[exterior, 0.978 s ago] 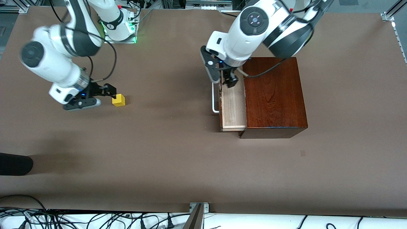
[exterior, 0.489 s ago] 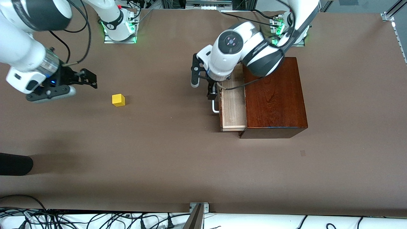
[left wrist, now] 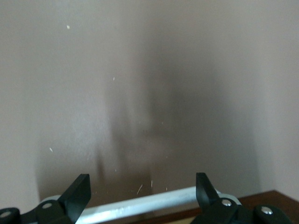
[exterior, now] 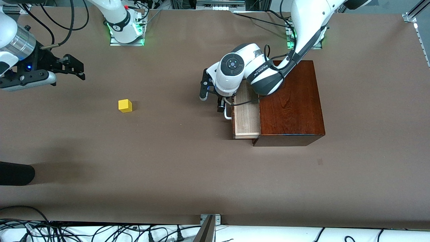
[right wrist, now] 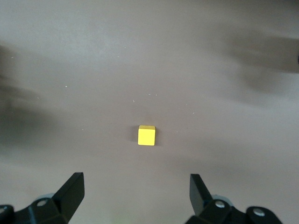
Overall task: Open drawer, take yellow block, close drawer
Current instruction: 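Push the drawer shut with the left gripper while the right gripper retracts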
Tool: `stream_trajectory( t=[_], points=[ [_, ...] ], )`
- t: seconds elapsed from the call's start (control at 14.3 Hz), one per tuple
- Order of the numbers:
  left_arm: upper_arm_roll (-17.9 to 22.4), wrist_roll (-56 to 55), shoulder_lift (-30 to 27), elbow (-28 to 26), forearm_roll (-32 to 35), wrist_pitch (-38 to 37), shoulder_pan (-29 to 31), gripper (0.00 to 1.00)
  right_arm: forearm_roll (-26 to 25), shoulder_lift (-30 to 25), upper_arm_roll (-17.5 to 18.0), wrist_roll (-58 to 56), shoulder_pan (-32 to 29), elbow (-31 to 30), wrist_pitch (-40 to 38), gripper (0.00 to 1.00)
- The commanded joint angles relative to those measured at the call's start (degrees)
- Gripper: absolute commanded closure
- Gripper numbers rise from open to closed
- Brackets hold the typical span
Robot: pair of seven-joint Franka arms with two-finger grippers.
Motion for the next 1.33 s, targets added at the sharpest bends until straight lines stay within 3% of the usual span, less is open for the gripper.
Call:
stream_trajectory(
  t=[0.0, 0.77, 1.26],
  points=[
    [0.3, 1.0, -0.9, 0.1, 2.0, -5.1, 0.4, 0.00, -1.0, -0.5, 2.2, -0.8, -2.1, -1.7, 2.1, 0.00],
    [1.3, 0.4, -3.8, 0.8, 8.5, -21.9, 4.0, 0.00, -2.0, 0.8, 2.3, -0.7, -1.5, 1.3, 2.3, 0.00],
    [-0.5, -3.1, -6.2, 3.0, 4.8, -22.7, 4.8, 0.00, -2.1, 1.5, 2.0, 0.2, -1.8, 2.0, 0.4, 0.00]
  ],
)
